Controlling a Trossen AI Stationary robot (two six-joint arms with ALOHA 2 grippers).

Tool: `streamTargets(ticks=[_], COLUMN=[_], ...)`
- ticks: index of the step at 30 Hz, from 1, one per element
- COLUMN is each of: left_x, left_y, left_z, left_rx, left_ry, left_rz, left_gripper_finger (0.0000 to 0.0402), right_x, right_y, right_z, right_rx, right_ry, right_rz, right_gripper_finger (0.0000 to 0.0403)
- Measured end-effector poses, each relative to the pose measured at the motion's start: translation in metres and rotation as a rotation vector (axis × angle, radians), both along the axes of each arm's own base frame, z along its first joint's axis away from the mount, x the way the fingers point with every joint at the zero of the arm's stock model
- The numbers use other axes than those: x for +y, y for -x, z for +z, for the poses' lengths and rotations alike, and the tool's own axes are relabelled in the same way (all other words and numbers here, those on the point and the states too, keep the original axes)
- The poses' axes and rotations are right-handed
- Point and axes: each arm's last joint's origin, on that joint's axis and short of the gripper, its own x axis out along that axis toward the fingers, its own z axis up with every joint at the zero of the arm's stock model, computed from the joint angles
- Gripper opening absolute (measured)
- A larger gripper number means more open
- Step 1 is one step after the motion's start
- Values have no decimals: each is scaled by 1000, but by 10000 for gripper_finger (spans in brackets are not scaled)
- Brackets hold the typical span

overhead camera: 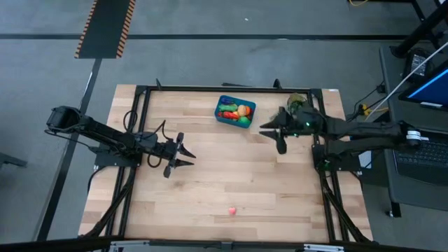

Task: Pick and placing Produce into tupperware
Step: Put the pink apricot into the blue bin

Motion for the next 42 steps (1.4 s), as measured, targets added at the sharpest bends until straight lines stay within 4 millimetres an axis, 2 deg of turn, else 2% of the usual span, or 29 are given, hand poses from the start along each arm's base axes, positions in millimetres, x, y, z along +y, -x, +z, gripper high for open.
streamTargets(ticks=[3, 8, 13, 19, 25, 31, 34, 38, 42], left_x=[0, 0, 0, 0, 1, 1, 1, 1, 1], left_y=[0, 0, 0, 0, 0, 0, 0, 0, 0], left_z=[0, 1, 0, 0, 0, 0, 0, 0, 0], left_rx=[0, -7, -6, -7, -3, -1, -1, 0, 1], left_ry=[0, 1, -2, -10, -14, -8, -7, -7, -6], left_rz=[0, 1, 1, 1, 26, 27, 27, 27, 27], left_gripper_finger=[124, 124, 124, 124, 124, 124, 124, 124, 124], right_x=[9, 16, 16, 15, 18, 38, 46, 58, 74], right_y=[9, 21, 23, 24, 20, 11, 4, -5, -17], right_z=[-8, -25, -41, -54, -44, -22, -10, -4, 1], right_rx=[-79, -93, -49, 3, -32, -62, -78, -64, -24], right_ry=[11, 22, 3, -107, -164, -183, -156, -106, -45], right_rz=[59, 103, 94, 59, 67, 181, 168, 212, 262], right_gripper_finger=[122, 122, 122, 122, 122, 139, 151, 157, 146])
